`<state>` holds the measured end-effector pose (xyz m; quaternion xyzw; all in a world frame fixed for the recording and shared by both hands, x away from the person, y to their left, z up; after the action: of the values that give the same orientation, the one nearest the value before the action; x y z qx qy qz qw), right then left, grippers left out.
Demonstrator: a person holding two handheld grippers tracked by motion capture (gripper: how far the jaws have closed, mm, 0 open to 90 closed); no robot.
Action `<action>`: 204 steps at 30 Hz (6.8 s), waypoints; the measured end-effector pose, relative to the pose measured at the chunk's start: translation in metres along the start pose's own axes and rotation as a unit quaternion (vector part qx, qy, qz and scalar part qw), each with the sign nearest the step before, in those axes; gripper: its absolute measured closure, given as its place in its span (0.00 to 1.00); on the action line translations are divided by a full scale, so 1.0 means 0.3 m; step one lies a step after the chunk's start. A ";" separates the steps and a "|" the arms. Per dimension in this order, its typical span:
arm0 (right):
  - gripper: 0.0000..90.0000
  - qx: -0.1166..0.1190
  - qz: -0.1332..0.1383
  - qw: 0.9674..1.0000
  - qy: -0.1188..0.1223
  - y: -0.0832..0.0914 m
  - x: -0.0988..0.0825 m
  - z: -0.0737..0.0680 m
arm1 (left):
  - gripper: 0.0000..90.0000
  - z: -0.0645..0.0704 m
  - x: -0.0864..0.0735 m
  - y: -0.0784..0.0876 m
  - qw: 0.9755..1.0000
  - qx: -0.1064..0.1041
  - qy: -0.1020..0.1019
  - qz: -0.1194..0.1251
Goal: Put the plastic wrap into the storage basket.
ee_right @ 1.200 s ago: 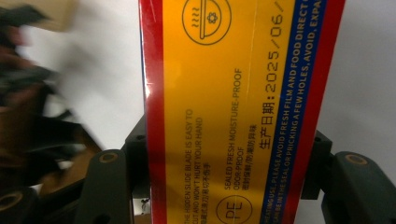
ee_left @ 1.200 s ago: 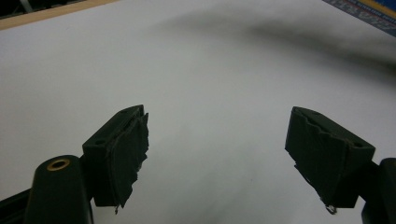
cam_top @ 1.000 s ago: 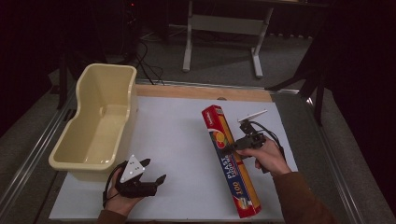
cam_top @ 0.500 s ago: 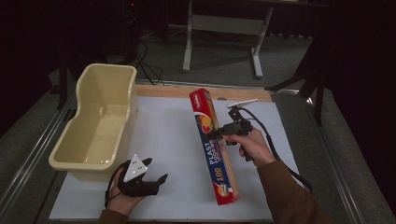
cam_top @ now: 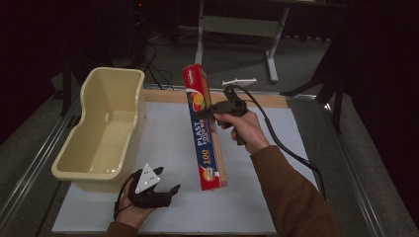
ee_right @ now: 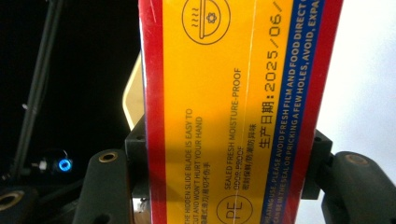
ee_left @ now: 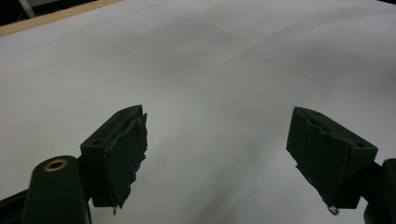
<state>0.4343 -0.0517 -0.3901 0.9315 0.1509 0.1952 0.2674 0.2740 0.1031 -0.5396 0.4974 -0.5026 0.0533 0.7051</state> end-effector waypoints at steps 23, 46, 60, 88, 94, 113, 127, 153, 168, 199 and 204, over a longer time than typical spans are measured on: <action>0.44 0.042 0.062 0.996 -0.058 -0.152 0.265 -0.169 | 0.21 0.032 0.015 -0.015 1.000 -0.008 -0.020 0.006; 0.45 0.022 0.068 0.995 -0.075 -0.407 0.387 -0.284 | 0.20 0.028 0.019 -0.002 1.000 0.002 -0.019 0.016; 0.45 0.026 0.070 0.993 -0.095 -0.574 0.416 -0.286 | 0.20 0.014 0.016 0.017 1.000 0.009 -0.018 0.022; 0.44 -0.031 0.046 0.992 -0.115 -0.727 0.380 -0.232 | 0.20 -0.034 0.004 0.044 0.999 0.029 -0.003 0.025; 0.44 -0.032 0.031 0.989 -0.139 -0.754 0.372 -0.206 | 0.20 -0.049 0.002 0.051 0.999 0.034 0.006 0.029; 0.40 -0.063 -0.020 0.985 -0.160 -0.779 0.364 -0.179 | 0.20 -0.070 0.000 0.063 0.999 0.032 0.023 0.035; 0.38 -0.085 -0.031 0.987 -0.135 -0.755 0.339 -0.198 | 0.20 -0.073 -0.001 0.065 0.999 0.033 0.023 0.036; 0.31 -0.165 -0.010 0.975 0.151 -0.482 0.144 -0.142 | 0.21 -0.052 0.000 0.051 0.999 0.036 0.014 0.026; 0.24 -0.249 0.044 0.926 0.279 -0.246 -0.089 -0.030 | 0.21 -0.046 0.005 0.052 0.999 0.038 0.009 0.024; 0.21 -0.331 0.195 0.881 0.276 0.107 -0.626 0.351 | 0.22 -0.045 -0.001 0.054 0.999 0.036 0.018 0.020; 0.22 -0.330 0.200 0.884 0.264 0.153 -0.695 0.394 | 0.22 -0.044 0.000 0.059 0.999 0.037 0.017 0.022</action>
<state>0.3118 -0.2212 -0.5159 0.7139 -0.0472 0.5215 0.4648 0.2726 0.1219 -0.5281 0.5113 -0.4991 0.0961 0.6930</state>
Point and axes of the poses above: each handheld gripper's, and its own axes: y roughly backward along the jaws, x roughly out of its top, z roughly to its right, the point moved 7 cm from there along -y, roughly forward along the jaws, and after that the axes turned 10 degrees about -z, right-handed, at the moved point
